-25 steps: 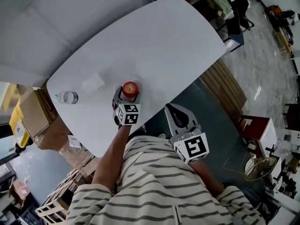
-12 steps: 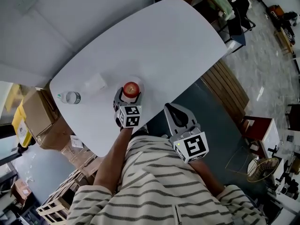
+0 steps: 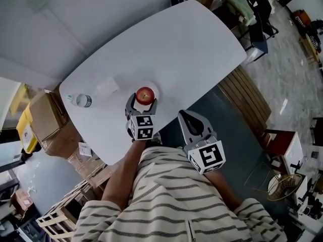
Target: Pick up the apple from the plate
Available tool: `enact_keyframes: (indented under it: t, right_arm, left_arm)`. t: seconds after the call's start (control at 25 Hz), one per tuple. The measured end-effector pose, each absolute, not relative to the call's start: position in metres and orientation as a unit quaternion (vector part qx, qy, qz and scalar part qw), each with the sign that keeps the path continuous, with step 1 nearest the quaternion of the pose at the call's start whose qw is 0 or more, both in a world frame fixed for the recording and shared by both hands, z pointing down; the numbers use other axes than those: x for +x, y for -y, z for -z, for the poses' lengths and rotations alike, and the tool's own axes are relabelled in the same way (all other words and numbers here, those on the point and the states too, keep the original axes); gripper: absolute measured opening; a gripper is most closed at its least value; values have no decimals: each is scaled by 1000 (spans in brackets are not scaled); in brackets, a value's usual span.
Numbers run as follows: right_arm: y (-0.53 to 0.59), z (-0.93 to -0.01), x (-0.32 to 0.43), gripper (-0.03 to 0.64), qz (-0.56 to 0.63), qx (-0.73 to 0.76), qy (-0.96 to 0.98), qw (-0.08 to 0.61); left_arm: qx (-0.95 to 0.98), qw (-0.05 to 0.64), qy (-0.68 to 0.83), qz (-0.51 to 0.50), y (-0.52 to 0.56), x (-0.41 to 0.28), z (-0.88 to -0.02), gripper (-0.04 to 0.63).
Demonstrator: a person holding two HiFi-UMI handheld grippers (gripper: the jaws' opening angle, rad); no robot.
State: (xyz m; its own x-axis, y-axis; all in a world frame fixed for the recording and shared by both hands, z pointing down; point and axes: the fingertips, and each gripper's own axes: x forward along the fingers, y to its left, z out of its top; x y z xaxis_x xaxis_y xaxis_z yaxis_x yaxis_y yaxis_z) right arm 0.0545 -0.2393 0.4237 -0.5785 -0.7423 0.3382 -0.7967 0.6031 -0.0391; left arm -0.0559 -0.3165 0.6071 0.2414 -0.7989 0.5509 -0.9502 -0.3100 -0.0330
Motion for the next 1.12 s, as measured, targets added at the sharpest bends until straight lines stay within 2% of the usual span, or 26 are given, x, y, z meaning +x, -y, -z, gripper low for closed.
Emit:
enact_keyframes:
  t: [0.68, 1.12]
  right_arm:
    - [214, -404, 63, 11, -82, 433, 887, 137]
    - [206, -394, 77, 11, -71, 449, 883, 118]
  left_arm:
    - [779, 154, 584, -171, 274, -39, -510, 384]
    - [791, 108, 583, -153, 241, -11, -450, 385]
